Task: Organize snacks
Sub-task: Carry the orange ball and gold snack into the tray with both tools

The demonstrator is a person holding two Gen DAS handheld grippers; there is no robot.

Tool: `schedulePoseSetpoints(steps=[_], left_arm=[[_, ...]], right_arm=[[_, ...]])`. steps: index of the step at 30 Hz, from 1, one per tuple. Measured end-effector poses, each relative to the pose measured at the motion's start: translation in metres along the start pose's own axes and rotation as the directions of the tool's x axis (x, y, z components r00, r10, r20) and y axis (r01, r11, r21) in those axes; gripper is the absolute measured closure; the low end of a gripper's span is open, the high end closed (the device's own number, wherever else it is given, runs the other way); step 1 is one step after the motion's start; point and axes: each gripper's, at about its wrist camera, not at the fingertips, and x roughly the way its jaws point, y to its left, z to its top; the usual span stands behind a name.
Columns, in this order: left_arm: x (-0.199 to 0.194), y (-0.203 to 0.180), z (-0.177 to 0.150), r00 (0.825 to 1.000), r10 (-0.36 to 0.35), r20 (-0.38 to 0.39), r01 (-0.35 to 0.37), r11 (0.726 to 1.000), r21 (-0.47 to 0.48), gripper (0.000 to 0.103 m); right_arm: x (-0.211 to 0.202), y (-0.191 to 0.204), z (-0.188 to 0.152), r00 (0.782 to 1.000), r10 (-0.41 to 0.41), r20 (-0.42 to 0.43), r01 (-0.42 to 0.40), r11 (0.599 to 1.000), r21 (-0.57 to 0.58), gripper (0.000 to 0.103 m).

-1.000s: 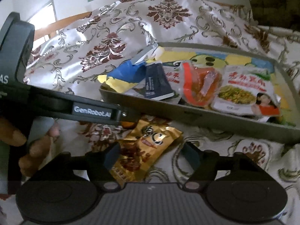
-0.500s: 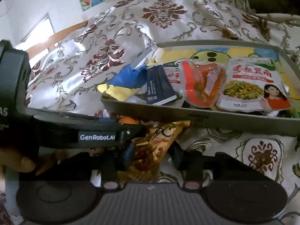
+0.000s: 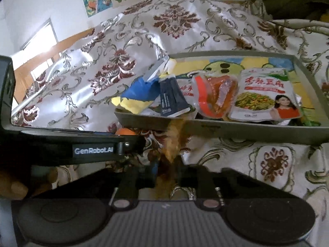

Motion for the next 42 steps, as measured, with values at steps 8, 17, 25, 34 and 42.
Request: schedulePoseSetpoints(steps=[8, 17, 25, 34, 42], left_arm=[[-0.018, 0.003, 0.001, 1.0, 0.012, 0.024, -0.012, 1.0, -0.027, 0.068], [-0.037, 0.005, 0.007, 0.997, 0.015, 0.07, -0.01, 0.998, -0.065, 0.068], [-0.043, 0.003, 0.025, 0.99, 0.017, 0.141, -0.009, 0.998, -0.06, 0.068], [-0.004, 0.017, 0.053, 0.982, 0.041, 0.184, -0.025, 0.995, -0.092, 0.068], [0.031, 0.036, 0.056, 0.981, 0.048, 0.187, -0.027, 0.993, -0.112, 0.068]], right_arm=[[-0.009, -0.005, 0.001, 1.0, -0.003, 0.01, 0.003, 1.0, 0.015, 0.089], [-0.028, -0.002, 0.004, 0.998, -0.007, 0.054, 0.007, 1.0, 0.003, 0.089], [-0.049, -0.006, 0.02, 0.984, 0.023, 0.177, -0.031, 0.999, 0.042, 0.089], [-0.016, -0.024, 0.059, 0.975, 0.029, 0.221, -0.04, 0.998, 0.046, 0.089], [0.029, -0.022, 0.068, 0.981, 0.052, 0.187, -0.065, 0.996, 0.065, 0.089]])
